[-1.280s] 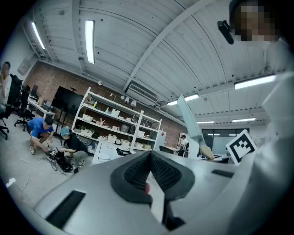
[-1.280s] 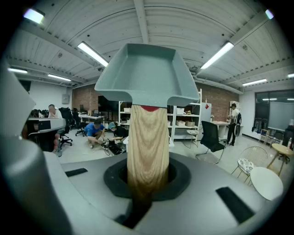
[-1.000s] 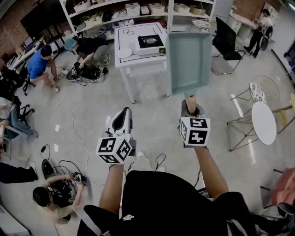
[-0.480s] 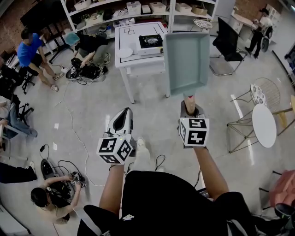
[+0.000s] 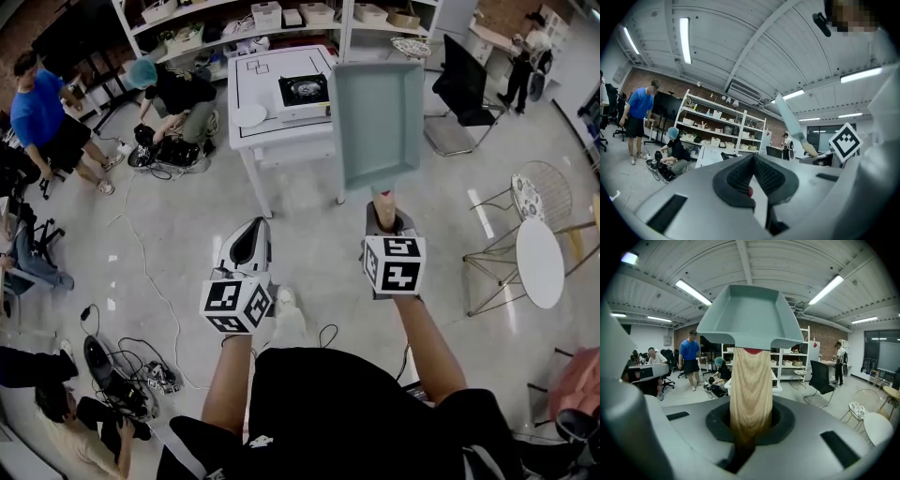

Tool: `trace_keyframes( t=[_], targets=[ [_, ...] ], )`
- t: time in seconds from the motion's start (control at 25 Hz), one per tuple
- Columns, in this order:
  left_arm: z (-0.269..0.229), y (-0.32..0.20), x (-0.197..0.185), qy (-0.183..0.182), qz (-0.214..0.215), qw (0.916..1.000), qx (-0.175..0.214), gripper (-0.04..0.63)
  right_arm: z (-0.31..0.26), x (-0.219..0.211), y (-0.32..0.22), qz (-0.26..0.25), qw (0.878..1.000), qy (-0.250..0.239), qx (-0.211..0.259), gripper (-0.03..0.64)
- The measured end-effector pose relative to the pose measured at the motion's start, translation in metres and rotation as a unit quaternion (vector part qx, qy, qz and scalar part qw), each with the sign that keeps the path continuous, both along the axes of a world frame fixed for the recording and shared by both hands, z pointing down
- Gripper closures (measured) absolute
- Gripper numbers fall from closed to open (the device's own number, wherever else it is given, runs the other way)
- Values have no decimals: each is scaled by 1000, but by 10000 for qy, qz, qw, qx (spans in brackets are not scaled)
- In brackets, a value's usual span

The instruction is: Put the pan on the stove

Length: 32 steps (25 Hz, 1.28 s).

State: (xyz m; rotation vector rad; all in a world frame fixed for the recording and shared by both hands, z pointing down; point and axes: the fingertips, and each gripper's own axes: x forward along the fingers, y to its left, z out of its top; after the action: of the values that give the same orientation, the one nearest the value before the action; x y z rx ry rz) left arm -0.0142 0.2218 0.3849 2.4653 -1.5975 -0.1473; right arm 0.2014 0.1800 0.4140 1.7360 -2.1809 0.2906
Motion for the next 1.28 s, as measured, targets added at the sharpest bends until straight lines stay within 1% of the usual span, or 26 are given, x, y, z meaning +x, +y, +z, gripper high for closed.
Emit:
trace_keyframes(
  t=[0.12,0.32,0.64,0.92,1.28],
  targets=[
    [-2,-28,-7,141,1,9999,-68,588,-1,-4,-27,16,10000,-7,-52,601],
    [-2,-76,-20,113,22,9999,-104,588,0,-14,-73,62,9999,-26,-131,601],
    [-8,-151,-45,200,130,9996,-148,588,-4,-40,-142,138,9997,40,-200,601],
    [-23,-207,-73,249,194,9995,-94,588,-8,-68,-199,200,9994,102,-259,601],
    [-15,-267,-113,353,198,9990,-181,588,-6,-101,-258,256,9990,180,-327,601]
  ],
)
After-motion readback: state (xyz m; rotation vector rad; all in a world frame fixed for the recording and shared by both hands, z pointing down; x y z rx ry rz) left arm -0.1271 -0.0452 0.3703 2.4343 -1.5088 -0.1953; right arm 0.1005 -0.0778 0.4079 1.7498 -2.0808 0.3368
